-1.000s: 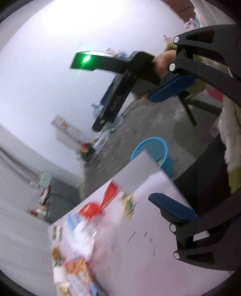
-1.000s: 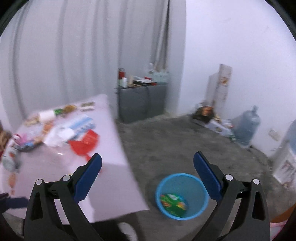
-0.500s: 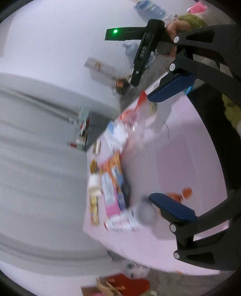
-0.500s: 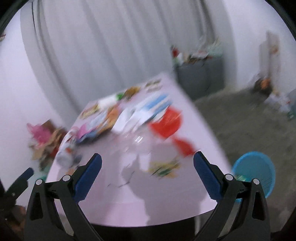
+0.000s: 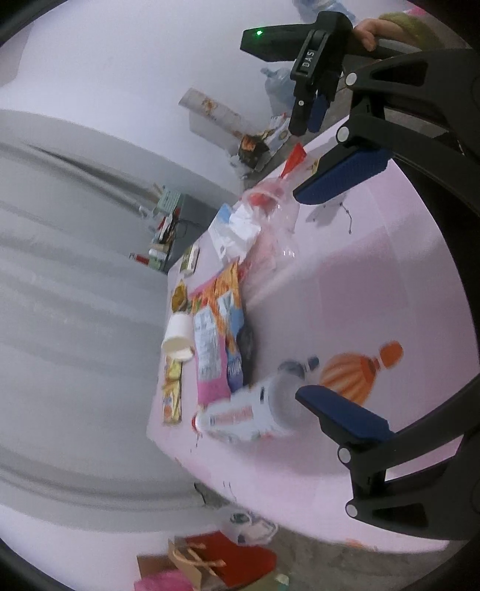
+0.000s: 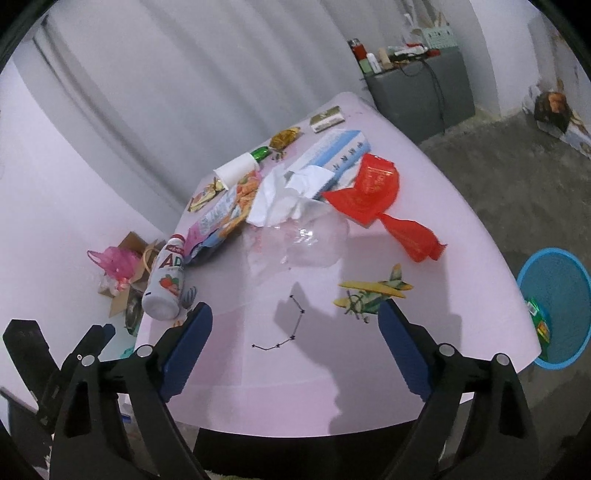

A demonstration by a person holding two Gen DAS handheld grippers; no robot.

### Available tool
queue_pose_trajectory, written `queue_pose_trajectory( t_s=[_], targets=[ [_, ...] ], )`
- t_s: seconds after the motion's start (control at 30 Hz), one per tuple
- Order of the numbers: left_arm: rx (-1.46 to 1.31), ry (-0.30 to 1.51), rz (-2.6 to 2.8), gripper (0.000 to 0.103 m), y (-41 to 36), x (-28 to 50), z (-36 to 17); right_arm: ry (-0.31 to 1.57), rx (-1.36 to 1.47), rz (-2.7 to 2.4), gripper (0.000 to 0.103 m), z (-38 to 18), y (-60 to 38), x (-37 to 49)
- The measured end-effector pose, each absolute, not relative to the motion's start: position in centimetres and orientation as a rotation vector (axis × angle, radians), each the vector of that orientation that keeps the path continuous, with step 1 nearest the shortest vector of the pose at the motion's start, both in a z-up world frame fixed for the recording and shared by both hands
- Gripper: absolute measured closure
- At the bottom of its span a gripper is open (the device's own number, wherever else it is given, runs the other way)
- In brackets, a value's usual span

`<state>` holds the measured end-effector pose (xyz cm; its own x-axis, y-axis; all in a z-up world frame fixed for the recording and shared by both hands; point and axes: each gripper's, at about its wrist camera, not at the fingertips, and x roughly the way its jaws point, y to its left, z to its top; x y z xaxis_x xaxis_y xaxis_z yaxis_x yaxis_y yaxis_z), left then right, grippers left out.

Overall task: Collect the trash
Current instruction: 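Move the right tool back over the table toward the red wrapper, then grasp the red gold-printed wrapper with the right tool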

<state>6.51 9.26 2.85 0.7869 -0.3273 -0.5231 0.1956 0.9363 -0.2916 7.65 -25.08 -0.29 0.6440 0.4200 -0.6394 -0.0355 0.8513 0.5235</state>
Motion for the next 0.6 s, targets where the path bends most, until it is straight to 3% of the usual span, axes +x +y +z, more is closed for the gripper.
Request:
queue_pose_trajectory(
  t_s=[0.33, 0.5, 0.6],
  targets=[
    [-0.048, 0.548, -0.44, 0.011, 2.8, 8.3, 2.8, 0.812, 0.606, 0.283, 0.019, -0.1, -28.1, 9.8],
    [0.026, 0.536, -0.494, 0.027, 0.1, 9.7, 2.8, 0.82, 0.642, 0.253, 0.021, -0.4, -29.8, 11.5],
    [0.03, 0.543, -0.571, 0.031, -1.4, 10.6, 3.0, 0.813, 0.648, 0.249, 0.022, -0.4, -30.8, 13.2]
  ],
)
